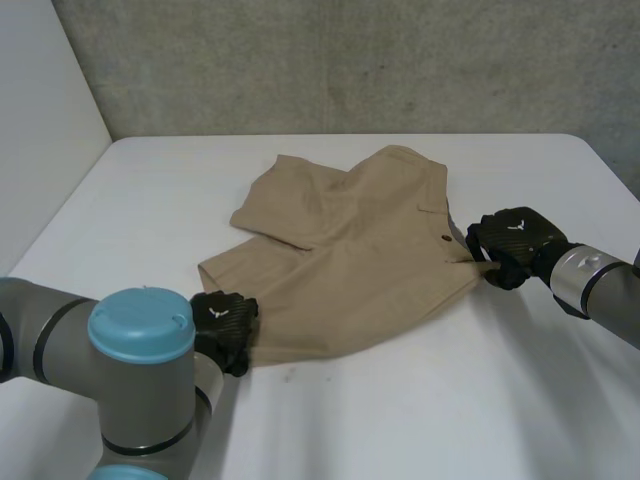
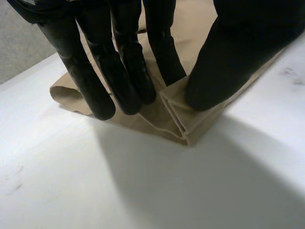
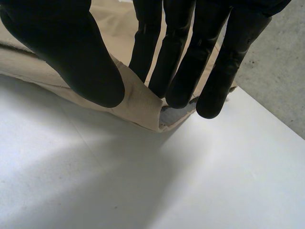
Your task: Fold the shorts.
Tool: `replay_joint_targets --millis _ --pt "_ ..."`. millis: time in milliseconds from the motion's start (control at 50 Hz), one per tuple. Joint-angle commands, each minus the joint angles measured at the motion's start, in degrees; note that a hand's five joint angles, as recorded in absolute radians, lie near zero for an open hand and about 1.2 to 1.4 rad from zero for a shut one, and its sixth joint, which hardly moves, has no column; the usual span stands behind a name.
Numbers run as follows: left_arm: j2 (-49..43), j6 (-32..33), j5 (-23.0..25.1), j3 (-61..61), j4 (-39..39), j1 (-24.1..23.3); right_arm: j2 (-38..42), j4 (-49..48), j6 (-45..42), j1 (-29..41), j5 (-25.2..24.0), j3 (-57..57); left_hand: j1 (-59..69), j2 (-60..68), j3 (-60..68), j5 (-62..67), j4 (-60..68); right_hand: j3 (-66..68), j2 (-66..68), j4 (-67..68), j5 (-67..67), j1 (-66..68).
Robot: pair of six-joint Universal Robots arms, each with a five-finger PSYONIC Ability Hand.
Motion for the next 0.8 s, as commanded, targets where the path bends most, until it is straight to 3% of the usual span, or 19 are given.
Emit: replay_joint_targets --millis 20,240,280,300,420,500,560,660,760,800 --pt "1.9 2.3 -0.2 1.2 -1.3 0.2 -0.5 1.2 0.6 0.1 0.8 0.0 15.8 14.3 14.5 15.9 14.1 12.5 12.8 11.8 14.8 29.2" --pt "21.0 5.5 0.7 -1.1 -9.0 0.4 -6.3 20.3 -1.9 -0.3 4.2 -0.8 15.8 14.3 14.5 15.9 14.1 12.5 12.8 11.8 14.8 29.2" --pt "24.2 5.6 0.8 -1.3 -11.6 0.5 -8.9 28.2 -6.1 -0.3 4.4 -0.3 15.8 14.3 14.5 15.9 14.1 12.5 12.8 11.8 14.8 29.2" --pt "30.1 5.3 1.1 -1.4 -18.1 0.4 -10.8 32.3 -9.2 -0.5 4.4 0.3 15.8 14.3 14.5 15.9 14.1 12.5 12.8 11.8 14.8 29.2" --pt "37.6 5.0 5.0 -0.8 -26.5 0.2 -21.7 43.7 -19.3 -3.0 4.4 4.3 15.8 14.3 14.5 15.9 14.1 12.5 12.8 11.8 14.8 29.2" --pt "47.3 1.6 13.6 -0.2 -35.2 0.4 -30.7 47.6 -23.5 -8.0 2.8 5.6 15.8 14.3 14.5 15.9 14.1 12.5 12.8 11.8 14.8 29.2" --pt "50.4 -1.7 15.7 0.1 -36.8 0.9 -35.8 48.4 -24.5 -11.0 -0.1 5.8 15.8 14.3 14.5 15.9 14.1 12.5 12.8 11.8 14.8 29.2" --pt "51.1 -3.0 16.3 -0.8 -36.6 3.9 -37.6 48.1 -25.1 -12.1 -5.3 7.1 15.8 14.3 14.5 15.9 14.1 12.5 12.8 11.8 14.8 29.2" --pt "46.7 -3.0 16.4 -1.5 -33.7 7.1 -36.8 43.9 -20.2 -11.6 -8.9 10.3 15.8 14.3 14.5 15.9 14.1 -14.9 -14.6 -15.5 -12.5 1.9" --pt "43.7 -2.8 16.4 -1.3 -31.4 7.4 -35.2 38.5 -12.5 -11.5 -9.9 13.0 15.8 14.3 14.5 15.9 14.1 -30.1 -29.8 -30.7 -27.8 -13.4"
